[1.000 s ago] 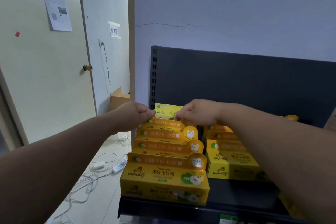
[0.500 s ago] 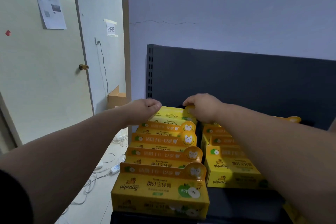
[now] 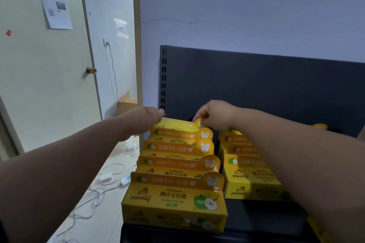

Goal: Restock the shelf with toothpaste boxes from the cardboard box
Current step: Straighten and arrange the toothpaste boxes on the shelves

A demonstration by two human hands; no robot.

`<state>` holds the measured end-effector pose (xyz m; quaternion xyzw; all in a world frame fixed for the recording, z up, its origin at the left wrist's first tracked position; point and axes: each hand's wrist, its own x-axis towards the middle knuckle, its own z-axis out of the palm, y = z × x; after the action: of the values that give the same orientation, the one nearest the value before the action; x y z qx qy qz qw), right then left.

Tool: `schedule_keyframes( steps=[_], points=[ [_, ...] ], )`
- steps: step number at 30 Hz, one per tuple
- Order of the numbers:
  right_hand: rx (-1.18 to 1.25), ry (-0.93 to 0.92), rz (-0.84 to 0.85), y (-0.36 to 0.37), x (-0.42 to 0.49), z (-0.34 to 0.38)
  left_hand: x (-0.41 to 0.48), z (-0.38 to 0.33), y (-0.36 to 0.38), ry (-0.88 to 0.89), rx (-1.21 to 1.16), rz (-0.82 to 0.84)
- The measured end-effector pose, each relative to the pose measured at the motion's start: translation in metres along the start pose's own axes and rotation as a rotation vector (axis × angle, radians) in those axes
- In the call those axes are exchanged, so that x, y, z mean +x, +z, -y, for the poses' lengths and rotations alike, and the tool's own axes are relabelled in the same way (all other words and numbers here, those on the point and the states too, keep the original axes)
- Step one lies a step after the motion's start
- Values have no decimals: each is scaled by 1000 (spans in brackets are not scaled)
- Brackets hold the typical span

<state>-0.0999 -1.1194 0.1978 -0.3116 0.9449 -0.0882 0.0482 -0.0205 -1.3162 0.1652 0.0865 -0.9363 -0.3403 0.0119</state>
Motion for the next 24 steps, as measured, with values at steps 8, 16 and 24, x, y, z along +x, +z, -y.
schedule_keyframes(
  steps=[8,16,24],
  points=[
    [4,-21,31,-5,-24,8,-26,3,15,14,-42,36],
    [-104,-74,14,-5,-45,11,-43,-3,12,-75,-113,-29],
    [-70,-7,-27,-29,-100,-18,-77,-63,24,165,187,-258]
  ],
)
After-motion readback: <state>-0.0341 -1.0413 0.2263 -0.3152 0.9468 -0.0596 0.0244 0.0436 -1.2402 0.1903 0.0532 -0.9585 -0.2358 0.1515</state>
